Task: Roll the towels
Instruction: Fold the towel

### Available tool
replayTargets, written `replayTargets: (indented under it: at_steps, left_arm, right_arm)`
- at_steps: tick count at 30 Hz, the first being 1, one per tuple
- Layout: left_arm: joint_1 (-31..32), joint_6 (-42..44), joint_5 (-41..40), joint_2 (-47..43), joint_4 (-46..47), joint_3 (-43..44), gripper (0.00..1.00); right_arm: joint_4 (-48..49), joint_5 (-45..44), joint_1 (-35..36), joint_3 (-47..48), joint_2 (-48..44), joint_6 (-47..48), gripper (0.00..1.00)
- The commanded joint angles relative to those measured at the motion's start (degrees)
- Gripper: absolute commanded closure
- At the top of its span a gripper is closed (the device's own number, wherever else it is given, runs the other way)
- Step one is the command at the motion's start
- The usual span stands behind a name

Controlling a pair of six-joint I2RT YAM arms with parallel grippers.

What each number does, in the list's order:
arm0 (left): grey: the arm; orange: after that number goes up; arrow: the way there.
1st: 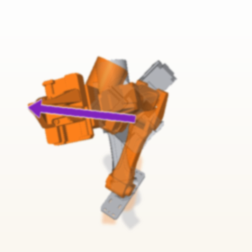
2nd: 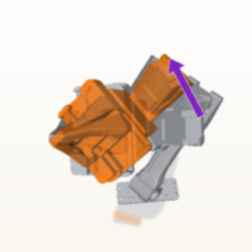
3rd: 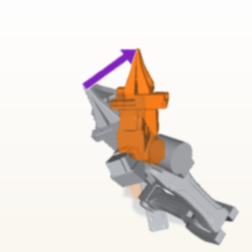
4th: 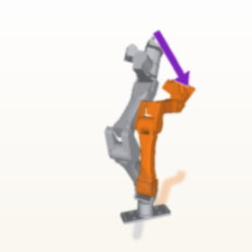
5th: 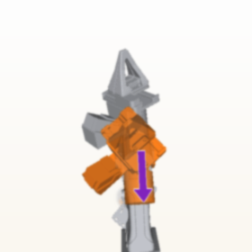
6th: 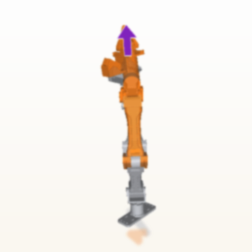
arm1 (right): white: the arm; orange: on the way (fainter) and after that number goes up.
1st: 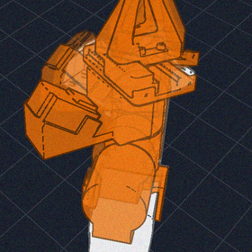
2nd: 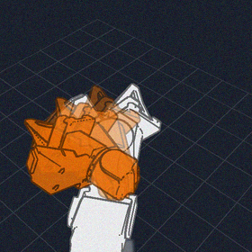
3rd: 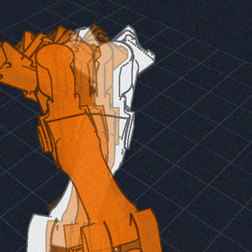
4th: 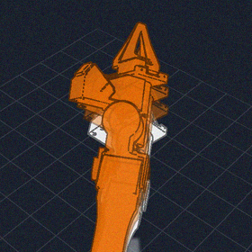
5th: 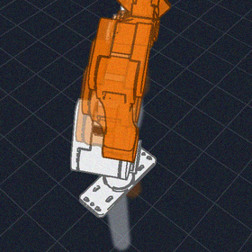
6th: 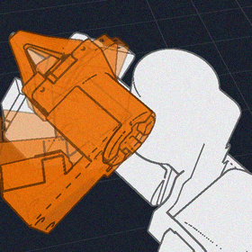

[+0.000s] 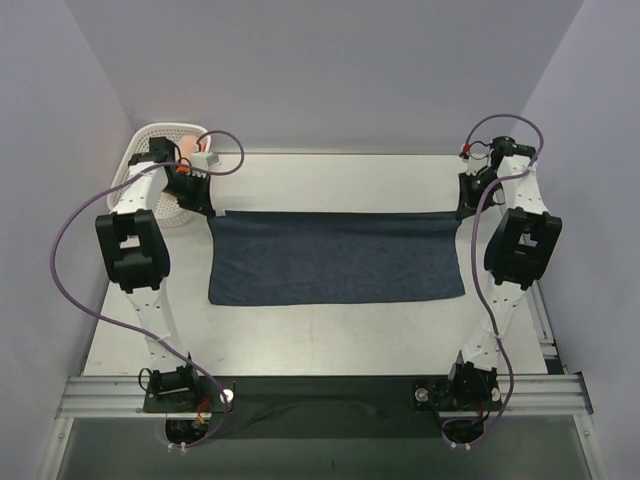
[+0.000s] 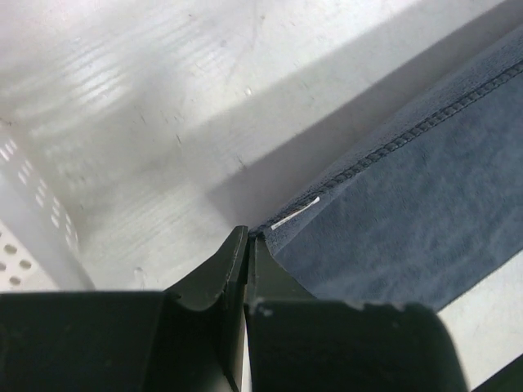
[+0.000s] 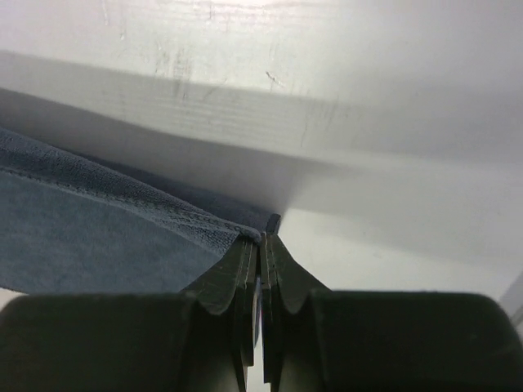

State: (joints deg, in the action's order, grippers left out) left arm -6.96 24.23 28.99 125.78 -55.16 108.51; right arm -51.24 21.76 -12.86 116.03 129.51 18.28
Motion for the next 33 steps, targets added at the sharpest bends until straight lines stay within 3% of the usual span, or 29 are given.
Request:
replayTargets:
  at_steps: [1, 14, 24, 33]
  left_arm:
    - [-1.04, 6.52, 2.3, -7.29, -3.46, -2.5, 1.0]
    - [-5.25, 18.83, -0.34, -18.9, -13.57, -21.75, 1.0]
    - [-5.34, 14.8, -1.22, -13.9, -6.2, -29.23, 1.0]
    - [-4.64, 13.83, -0.7, -14.85, -2.5, -32.48, 1.0]
  right_arm:
    - [-3.86, 0.91, -1.73, -2.64, -6.73, 3.68, 1.0]
    - [-12.12, 0.13, -5.24, -16.7, -12.62, 13.79, 1.0]
    - [-8.97, -0.31, -4.8, -24.26, -8.31, 13.36, 1.0]
    - [-8.78, -0.84, -4.36, -24.01, -9.01, 13.01, 1.0]
